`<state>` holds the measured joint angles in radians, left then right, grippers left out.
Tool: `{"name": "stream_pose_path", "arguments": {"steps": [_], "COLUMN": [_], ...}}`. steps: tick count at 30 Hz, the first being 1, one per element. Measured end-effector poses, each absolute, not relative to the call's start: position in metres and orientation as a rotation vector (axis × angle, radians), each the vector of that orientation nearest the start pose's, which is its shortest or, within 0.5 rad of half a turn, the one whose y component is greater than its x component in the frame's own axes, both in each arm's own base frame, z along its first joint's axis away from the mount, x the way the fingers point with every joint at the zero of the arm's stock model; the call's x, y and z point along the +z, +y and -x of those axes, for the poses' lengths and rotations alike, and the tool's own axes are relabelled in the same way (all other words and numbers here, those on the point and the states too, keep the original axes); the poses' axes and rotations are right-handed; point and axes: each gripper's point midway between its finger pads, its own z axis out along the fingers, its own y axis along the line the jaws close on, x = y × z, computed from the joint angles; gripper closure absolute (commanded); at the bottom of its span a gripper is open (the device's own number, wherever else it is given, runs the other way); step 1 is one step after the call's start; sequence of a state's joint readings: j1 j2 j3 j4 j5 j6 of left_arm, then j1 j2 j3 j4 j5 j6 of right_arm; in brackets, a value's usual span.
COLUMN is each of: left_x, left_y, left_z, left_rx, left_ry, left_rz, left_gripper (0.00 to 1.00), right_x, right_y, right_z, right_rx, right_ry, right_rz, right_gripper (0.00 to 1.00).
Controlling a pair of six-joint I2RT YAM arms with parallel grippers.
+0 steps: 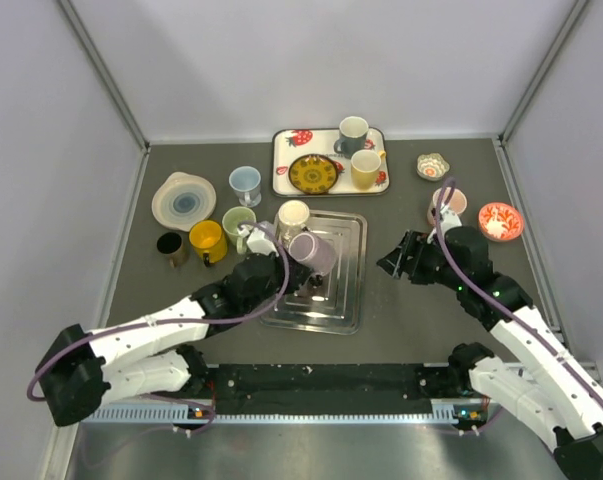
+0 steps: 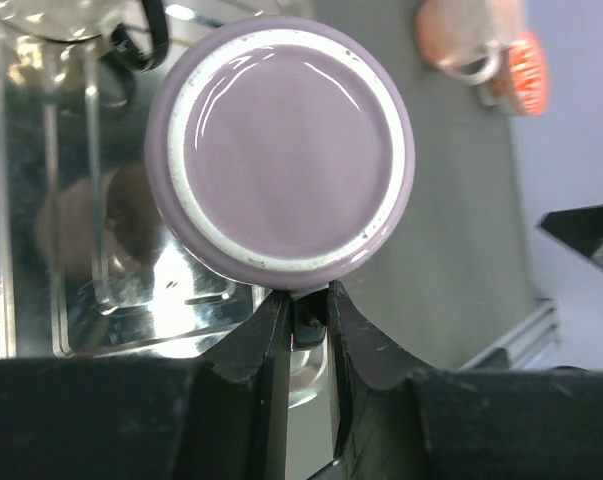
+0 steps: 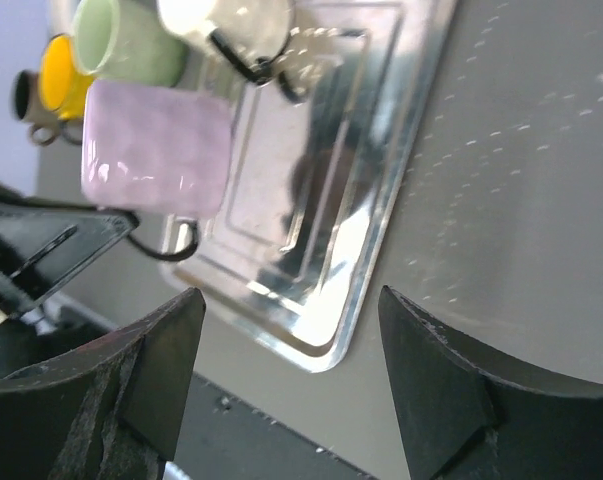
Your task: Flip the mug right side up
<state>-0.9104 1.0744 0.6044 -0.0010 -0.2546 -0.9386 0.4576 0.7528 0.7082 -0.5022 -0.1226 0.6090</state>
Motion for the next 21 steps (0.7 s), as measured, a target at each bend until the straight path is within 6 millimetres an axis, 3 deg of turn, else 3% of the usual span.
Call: {"name": "stream_pose_path", "arguments": {"steps": [5,14,21], "left_x": [0.178,0.272,0.304], "left_y": [-0.277,-0.297,-0.301], "left_z": [-0.22,-0.213,-0.199], "left_rx": [-1.095,-1.456,-1.605], "left_ry": [1.954,1.597,1.491], "left_rz": [0.192,0.179,0.155], "left_gripper": [1.0,1.0,1.0], "right_x": [0.193,0.208,0.257], "right_y": [0.185,0.224,0.234], "right_z": [-0.196,-0.168,-0.162], "right_rx": [1.021,1.544,1.785], "right_ry": [2.155,1.97,1.732], "right_rz": [-0.049,-0.056,-0.013], "right_gripper": [0.26,0.25,0.27]}}
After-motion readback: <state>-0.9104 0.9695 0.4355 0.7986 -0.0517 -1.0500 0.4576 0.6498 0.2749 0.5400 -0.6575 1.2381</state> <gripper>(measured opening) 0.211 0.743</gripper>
